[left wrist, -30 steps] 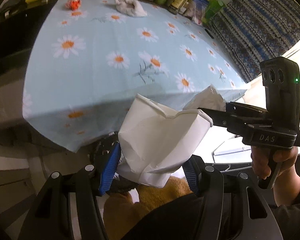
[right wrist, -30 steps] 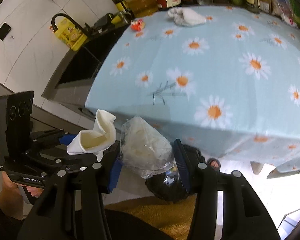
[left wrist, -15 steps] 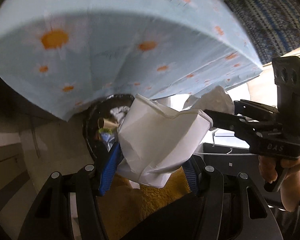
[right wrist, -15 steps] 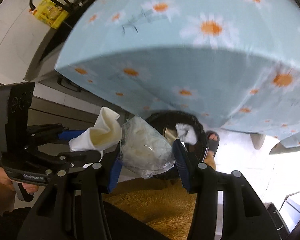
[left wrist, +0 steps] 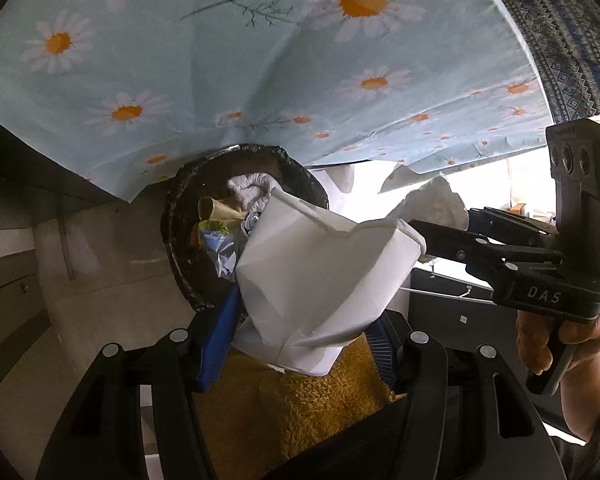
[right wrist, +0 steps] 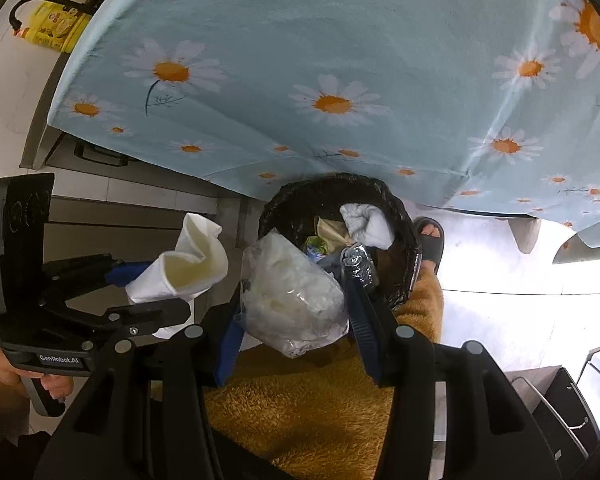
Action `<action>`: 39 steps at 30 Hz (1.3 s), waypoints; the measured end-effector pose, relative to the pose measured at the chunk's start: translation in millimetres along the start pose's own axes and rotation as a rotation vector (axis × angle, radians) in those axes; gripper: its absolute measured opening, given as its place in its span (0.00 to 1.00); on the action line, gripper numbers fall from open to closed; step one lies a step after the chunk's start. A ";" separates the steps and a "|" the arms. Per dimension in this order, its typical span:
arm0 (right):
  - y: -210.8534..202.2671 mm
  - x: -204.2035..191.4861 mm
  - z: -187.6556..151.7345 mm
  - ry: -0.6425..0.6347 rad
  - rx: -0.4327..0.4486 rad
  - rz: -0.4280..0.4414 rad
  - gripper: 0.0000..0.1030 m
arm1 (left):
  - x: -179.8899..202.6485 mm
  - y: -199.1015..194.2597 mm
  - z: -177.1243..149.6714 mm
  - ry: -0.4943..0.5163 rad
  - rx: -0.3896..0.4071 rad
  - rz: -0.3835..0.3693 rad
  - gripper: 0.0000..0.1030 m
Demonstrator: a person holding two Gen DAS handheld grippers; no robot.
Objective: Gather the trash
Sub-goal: 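Open both tools to drop the napkin and plastic bag into the bin, then raise both tools back up above the table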
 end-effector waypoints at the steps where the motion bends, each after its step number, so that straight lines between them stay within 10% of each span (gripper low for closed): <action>1: 0.5 0.6 0.0 0.001 -0.003 0.000 0.48 | -0.9 0.9 0.4 -0.008 -0.003 0.007 0.56; 5: 1.3 2.2 1.1 0.014 -0.011 0.002 0.58 | -8.7 3.3 0.6 -0.054 -0.008 0.048 0.72; 39: -92.8 -40.8 2.0 -0.067 0.178 0.008 0.60 | 29.6 -90.8 3.0 0.033 0.163 0.030 0.72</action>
Point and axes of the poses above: each gripper's, at about its wrist camera, not at the fingertips, and y roughly the way its jaws point, x to its right, z to its top, the point moved 6 cm from there along y, roughly the way its jaws point, and after that the axes turned 10 degrees about y, right-handed, at the moved point
